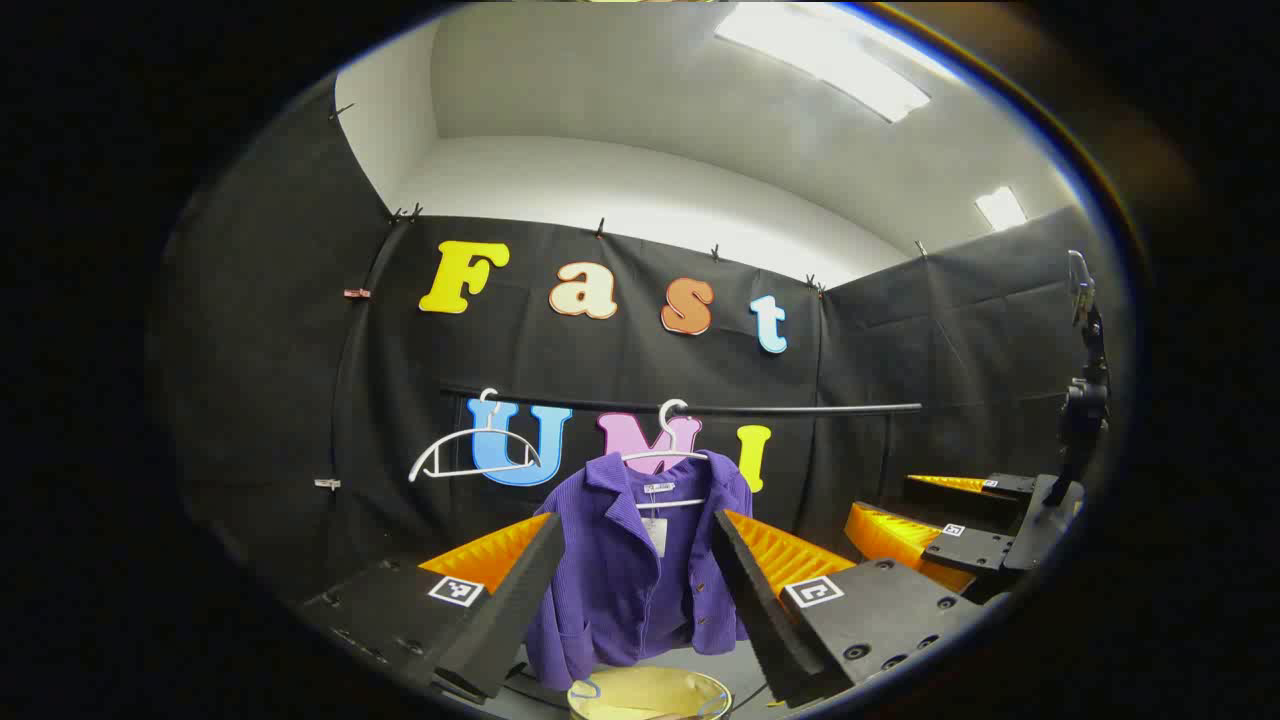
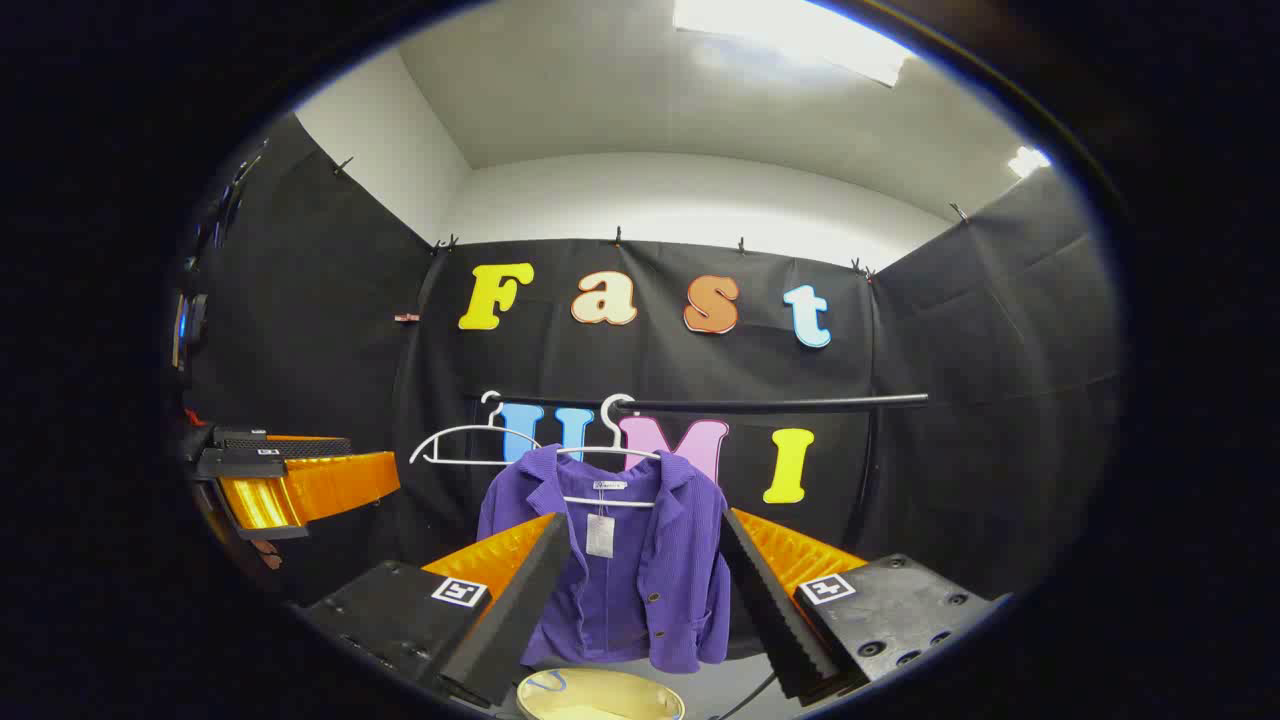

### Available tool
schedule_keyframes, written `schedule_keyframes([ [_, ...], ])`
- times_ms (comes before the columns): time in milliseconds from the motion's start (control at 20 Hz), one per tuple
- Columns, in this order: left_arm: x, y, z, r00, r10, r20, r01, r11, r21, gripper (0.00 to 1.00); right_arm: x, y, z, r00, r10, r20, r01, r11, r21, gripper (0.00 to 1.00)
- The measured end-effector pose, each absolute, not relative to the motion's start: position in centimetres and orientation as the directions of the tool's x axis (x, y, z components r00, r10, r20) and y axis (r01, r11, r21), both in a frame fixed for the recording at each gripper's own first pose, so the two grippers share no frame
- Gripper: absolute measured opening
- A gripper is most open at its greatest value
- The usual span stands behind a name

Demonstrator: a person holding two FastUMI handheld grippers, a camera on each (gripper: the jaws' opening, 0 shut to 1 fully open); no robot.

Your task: Grasp the clothes on the hanger with both hands and then place them into the laundry hamper below.

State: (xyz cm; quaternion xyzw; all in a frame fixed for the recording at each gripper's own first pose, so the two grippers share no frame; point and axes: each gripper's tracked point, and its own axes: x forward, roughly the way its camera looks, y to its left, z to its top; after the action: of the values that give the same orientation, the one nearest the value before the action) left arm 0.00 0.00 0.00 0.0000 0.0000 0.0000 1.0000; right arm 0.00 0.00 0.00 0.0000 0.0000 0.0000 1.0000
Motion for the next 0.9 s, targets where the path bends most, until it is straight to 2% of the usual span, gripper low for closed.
schedule_keyframes([
  [900, -0.8, -0.8, 0.3, 1.0, -0.006, 0.006, 0.005, 1.0, 0.013, 0.93, -1.6, -1.1, 1.2, 0.999, -0.044, 0.021, 0.044, 0.999, 0.019, 0.97],
])
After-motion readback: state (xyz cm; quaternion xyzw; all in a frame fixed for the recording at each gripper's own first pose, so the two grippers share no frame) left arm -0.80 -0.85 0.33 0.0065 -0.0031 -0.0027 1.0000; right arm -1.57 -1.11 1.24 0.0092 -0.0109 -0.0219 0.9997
